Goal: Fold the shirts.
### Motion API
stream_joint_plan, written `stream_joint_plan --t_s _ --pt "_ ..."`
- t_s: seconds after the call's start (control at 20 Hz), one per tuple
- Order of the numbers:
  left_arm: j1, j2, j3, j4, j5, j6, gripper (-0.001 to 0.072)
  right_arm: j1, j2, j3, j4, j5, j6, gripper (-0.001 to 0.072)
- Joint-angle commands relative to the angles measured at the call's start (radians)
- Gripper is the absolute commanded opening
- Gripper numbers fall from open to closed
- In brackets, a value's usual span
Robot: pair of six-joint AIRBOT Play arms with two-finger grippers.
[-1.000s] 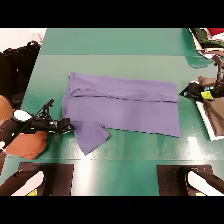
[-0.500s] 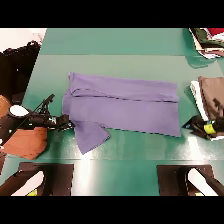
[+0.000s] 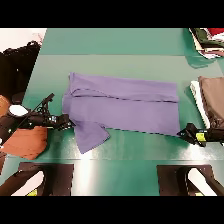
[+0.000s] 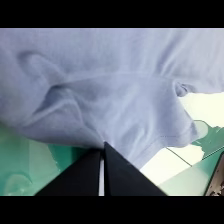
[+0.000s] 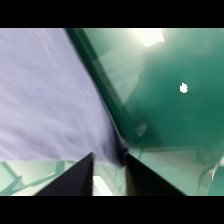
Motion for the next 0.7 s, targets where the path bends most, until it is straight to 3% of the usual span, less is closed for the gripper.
stream_joint_plan --t_s 0.0,0.05,0.1,0.25,0.4,0.55,0.65 --pt "0.000 0.002 0.005 0.026 -0.011 -0.001 0.0021 0.052 0.001 -0.008 -0.002 -0.071 -0.002 0.0144" --pt "0.000 0.008 0.011 0.047 -0.021 -0.003 0.0021 0.063 0.001 -0.003 -0.004 -0.075 -0.003 0.0055" --pt "0.000 0.029 0.017 0.075 -0.031 -0.020 0.0020 0.065 0.001 0.010 -0.009 -0.068 -0.003 0.0014" --pt "0.000 0.151 0.019 0.182 -0.080 -0.094 0.0020 0.064 0.003 0.098 -0.014 0.034 -0.021 0.0013" --pt "0.000 0.296 0.019 0.251 -0.239 -0.150 0.0020 0.064 0.071 0.185 -0.066 0.177 -0.029 0.0013" --pt "0.000 0.426 0.023 0.215 -0.402 -0.227 0.0020 0.064 0.206 0.230 -0.176 0.304 -0.024 0.0012" --pt "0.000 0.463 0.064 0.209 -0.436 -0.246 0.0020 0.064 0.277 0.267 -0.220 0.327 0.016 0.0013"
